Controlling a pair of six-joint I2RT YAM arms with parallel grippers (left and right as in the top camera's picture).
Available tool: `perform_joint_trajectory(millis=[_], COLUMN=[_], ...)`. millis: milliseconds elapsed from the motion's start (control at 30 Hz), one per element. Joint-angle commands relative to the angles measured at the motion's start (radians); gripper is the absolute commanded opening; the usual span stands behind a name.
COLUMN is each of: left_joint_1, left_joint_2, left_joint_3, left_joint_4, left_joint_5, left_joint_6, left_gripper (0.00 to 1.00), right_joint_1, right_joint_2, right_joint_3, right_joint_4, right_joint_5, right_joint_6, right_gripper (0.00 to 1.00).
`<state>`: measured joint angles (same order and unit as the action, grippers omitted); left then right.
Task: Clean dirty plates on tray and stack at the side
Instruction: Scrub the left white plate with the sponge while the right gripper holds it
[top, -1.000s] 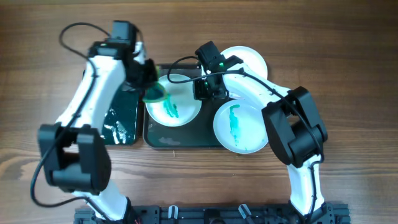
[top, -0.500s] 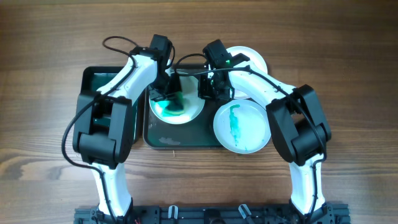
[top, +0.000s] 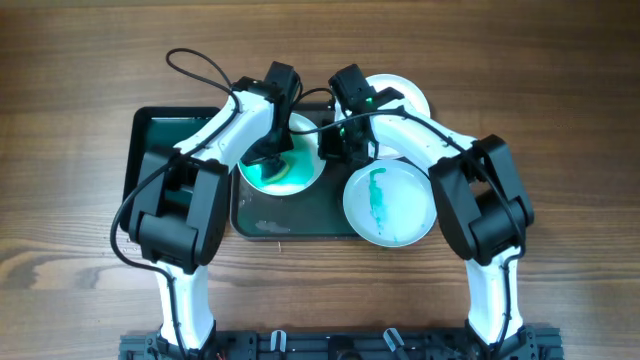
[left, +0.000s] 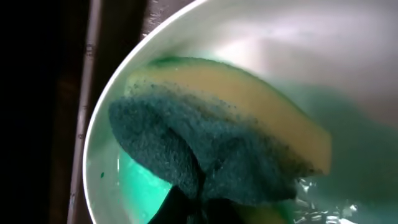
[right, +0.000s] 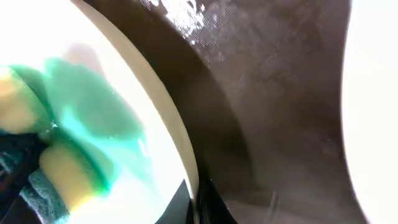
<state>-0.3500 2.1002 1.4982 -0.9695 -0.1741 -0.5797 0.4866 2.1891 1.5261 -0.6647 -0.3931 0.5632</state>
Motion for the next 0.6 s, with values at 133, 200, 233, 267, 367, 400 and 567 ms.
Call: perform_joint_trajectory(millis=[133,200,233,267,367,400,567], left_joint_1=[0.014,0.015,0.014,0.014,0.014,0.014,0.014], left_joint_2=[0.034,0.034,0.034,0.034,0.034,0.034,0.034], left_joint_3=[-0.026,-0.026,-0.026,-0.026,-0.026,-0.026,-0.026], left_joint_4=[-0.017,0.059,0.103,0.140,0.229,0.232,0.100], left_joint_5=[0.730,0.727,0.699,0.647,0.299,0.104,-0.238], left_joint_6=[0.550,0.536,0.500,0.451,0.231,0.136,-0.043], left_gripper=[0.04,0.04,0.04,0.04,0.04,0.04,0.04], right_joint_1=[-0.026,-0.026,-0.026,-0.026,-0.026,-0.026,-0.026], right_joint_2=[0.046,0.046,0.046,0.046,0.046,0.046,0.046], right_joint_3=[-0.047,-0.047,-0.047,-0.047,-0.047,-0.047,-0.047], right_joint_4=[-0.028,-0.027,-0.028,-0.028,-0.028,-0.028,-0.026], right_joint_5=[0.053,0.053,0.053,0.053,0.053,0.054,0.054], right_joint_6=[-0.014,-0.014,-0.014,-0.015,-0.020,-0.022,-0.021], right_gripper=[0.04,0.04,0.04,0.04,0.04,0.04,0.04])
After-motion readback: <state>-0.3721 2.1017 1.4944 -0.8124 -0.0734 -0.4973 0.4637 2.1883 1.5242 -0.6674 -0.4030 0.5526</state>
